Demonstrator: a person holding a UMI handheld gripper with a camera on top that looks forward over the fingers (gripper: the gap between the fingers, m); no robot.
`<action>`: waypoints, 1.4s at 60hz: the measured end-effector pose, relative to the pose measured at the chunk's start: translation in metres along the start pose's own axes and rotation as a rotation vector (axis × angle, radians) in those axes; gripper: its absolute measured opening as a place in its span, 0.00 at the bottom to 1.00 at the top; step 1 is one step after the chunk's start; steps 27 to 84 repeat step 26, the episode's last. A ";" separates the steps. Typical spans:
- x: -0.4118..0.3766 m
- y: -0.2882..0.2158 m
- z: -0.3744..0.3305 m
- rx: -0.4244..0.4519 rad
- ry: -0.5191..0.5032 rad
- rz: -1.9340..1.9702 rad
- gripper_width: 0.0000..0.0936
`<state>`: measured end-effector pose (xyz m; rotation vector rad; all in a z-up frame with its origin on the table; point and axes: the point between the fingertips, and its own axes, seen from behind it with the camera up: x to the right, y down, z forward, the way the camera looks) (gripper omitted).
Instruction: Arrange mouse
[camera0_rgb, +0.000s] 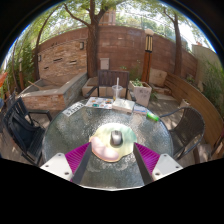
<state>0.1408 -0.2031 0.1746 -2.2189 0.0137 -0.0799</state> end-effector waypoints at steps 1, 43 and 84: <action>-0.001 0.001 -0.009 0.002 0.005 -0.002 0.92; -0.026 0.025 -0.113 0.039 0.028 -0.014 0.92; -0.026 0.025 -0.113 0.039 0.028 -0.014 0.92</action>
